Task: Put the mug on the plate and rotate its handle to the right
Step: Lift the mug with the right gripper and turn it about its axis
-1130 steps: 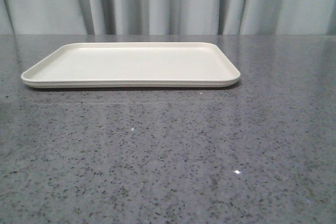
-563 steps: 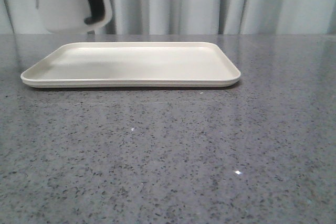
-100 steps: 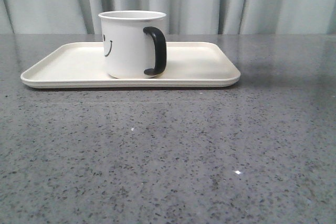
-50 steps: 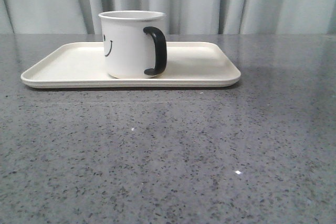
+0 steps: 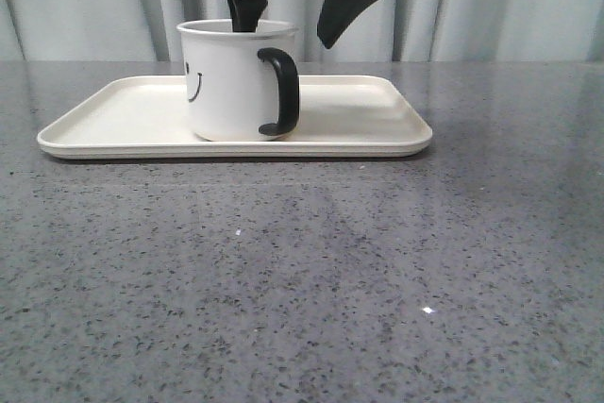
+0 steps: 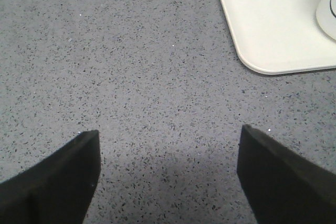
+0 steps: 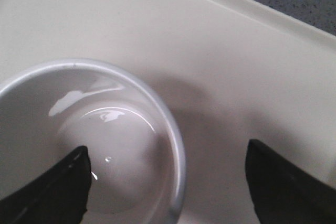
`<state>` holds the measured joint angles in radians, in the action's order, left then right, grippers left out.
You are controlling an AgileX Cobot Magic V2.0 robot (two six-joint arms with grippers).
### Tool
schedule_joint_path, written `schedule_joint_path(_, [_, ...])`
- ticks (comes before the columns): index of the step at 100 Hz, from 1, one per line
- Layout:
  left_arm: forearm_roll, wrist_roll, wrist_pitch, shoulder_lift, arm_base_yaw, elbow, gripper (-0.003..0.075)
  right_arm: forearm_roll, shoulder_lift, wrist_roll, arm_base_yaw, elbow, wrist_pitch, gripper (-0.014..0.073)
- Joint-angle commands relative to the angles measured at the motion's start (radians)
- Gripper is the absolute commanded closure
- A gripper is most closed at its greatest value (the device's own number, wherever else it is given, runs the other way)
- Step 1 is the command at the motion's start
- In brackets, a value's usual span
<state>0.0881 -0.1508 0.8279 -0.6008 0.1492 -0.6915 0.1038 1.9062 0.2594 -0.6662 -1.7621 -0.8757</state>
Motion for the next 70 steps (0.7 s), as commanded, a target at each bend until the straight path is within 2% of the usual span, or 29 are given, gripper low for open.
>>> schedule_joint_path(1, [0.0, -0.009, -0.07, -0.001, -0.004, -0.023, 0.0185, 0.022, -0.053, 0.002, -0.001, -0.034, 0.049, 0.0056])
schedule_joint_path(8, [0.0, -0.009, -0.07, -0.001, -0.004, -0.023, 0.0185, 0.022, -0.053, 0.002, -0.001, -0.034, 0.049, 0.014])
schedule_joint_path(23, [0.0, -0.009, -0.07, -0.001, -0.004, -0.023, 0.0185, 0.022, -0.053, 0.002, -0.001, -0.034, 0.056, 0.0391])
schedule_joint_path(42, [0.0, -0.009, -0.07, -0.001, -0.004, -0.023, 0.0185, 0.022, -0.054, 0.002, -0.001, -0.034, 0.072, 0.0657])
schedule_joint_path(58, [0.0, -0.009, -0.07, -0.001, -0.004, -0.023, 0.0185, 0.022, -0.055, -0.017, -0.001, -0.068, 0.038, 0.0658])
schedule_joint_path(70, [0.0, -0.009, -0.07, -0.001, -0.004, -0.023, 0.0185, 0.022, -0.055, -0.114, -0.001, -0.139, -0.005, 0.0658])
